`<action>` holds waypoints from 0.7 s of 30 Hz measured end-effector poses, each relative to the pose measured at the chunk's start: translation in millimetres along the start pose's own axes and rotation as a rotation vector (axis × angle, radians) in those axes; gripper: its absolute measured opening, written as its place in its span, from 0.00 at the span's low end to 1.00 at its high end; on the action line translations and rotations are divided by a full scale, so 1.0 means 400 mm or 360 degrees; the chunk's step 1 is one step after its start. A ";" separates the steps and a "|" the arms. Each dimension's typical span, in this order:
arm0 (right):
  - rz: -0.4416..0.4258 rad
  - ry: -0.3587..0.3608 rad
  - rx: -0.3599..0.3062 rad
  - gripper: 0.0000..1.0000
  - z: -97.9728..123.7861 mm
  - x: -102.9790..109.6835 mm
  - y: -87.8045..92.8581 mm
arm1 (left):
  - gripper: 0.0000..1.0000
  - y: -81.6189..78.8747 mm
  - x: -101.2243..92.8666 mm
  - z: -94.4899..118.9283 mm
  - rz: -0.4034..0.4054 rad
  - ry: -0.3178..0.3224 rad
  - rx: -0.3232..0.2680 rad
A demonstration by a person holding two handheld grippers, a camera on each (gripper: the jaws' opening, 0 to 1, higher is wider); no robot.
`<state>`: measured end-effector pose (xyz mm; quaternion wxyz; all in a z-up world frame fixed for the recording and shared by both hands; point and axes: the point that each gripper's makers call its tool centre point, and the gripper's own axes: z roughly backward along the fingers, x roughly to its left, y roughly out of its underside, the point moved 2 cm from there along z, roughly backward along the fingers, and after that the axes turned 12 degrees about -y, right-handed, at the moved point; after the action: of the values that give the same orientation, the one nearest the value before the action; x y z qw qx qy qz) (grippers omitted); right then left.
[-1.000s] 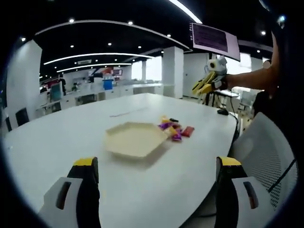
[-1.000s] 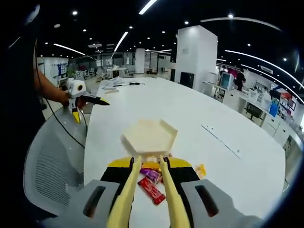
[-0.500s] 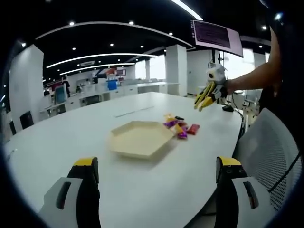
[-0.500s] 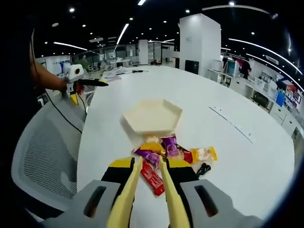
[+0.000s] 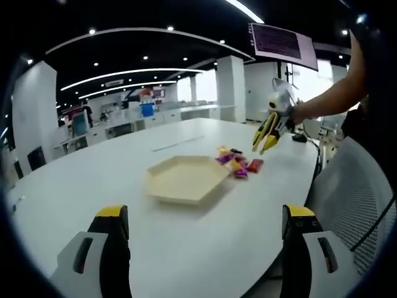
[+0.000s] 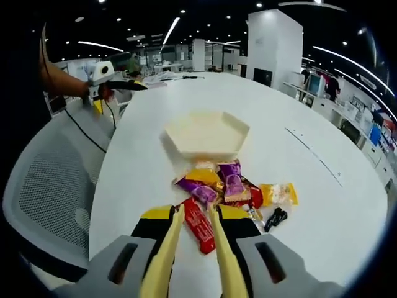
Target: Place the target food into the container with the food tongs after gripping and lifting it, then release it inside without dropping or visibly crushing the food.
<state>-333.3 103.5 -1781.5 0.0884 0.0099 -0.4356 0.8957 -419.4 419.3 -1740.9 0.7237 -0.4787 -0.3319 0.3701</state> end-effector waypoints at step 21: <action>0.0132 -0.0125 0.0264 0.27 -0.051 -0.019 0.047 | 0.99 0.009 0.011 -0.001 0.0018 -0.0031 0.0032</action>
<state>-327.6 107.1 -1809.4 0.0329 0.0343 -0.3632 0.9305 -417.7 423.6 -1744.1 0.7231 -0.4696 -0.3325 0.3822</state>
